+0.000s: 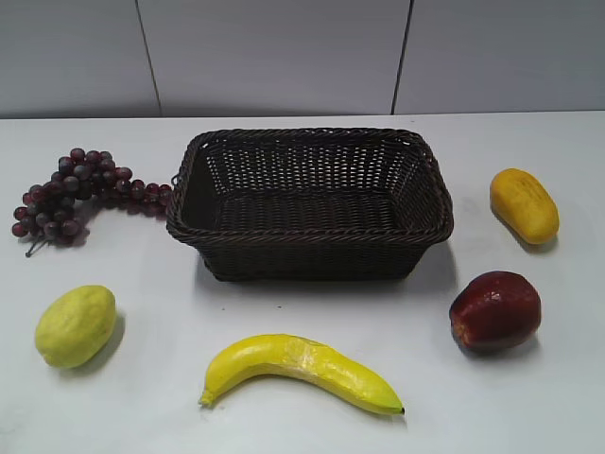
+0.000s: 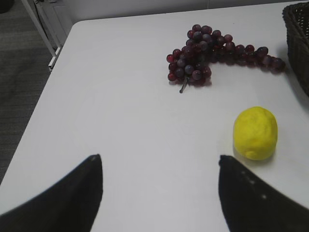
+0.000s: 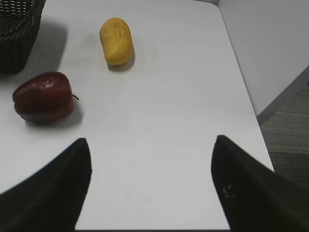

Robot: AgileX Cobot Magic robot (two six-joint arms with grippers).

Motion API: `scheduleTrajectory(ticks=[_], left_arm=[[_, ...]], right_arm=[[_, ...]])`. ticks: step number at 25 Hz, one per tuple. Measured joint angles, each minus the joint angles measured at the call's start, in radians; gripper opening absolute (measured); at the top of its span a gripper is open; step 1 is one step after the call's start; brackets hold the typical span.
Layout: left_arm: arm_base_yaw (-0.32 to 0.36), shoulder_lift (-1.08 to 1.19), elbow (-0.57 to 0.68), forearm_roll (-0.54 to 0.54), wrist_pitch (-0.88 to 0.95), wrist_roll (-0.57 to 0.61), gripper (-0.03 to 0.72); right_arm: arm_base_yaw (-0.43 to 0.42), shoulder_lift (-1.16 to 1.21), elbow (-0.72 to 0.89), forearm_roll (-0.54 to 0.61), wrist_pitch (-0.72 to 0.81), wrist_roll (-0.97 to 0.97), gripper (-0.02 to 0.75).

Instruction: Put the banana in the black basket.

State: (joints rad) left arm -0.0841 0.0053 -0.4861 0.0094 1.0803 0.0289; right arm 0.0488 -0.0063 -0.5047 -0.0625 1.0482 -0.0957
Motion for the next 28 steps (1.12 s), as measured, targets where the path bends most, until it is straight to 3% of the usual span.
scheduleTrajectory(ticks=[17,23,28], left_arm=[[0.000,0.000,-0.007,-0.001,-0.013,0.015,0.555],[0.000,0.037,-0.031,-0.002,-0.118,0.018,0.555],[0.000,0.151,-0.031,-0.053,-0.197,0.107,0.555]], right_arm=[[0.000,0.000,0.000,0.000,0.000,-0.001,0.589],[0.000,0.000,0.000,0.000,0.000,-0.001,0.589],[0.000,0.000,0.000,0.000,0.000,-0.001,0.589]])
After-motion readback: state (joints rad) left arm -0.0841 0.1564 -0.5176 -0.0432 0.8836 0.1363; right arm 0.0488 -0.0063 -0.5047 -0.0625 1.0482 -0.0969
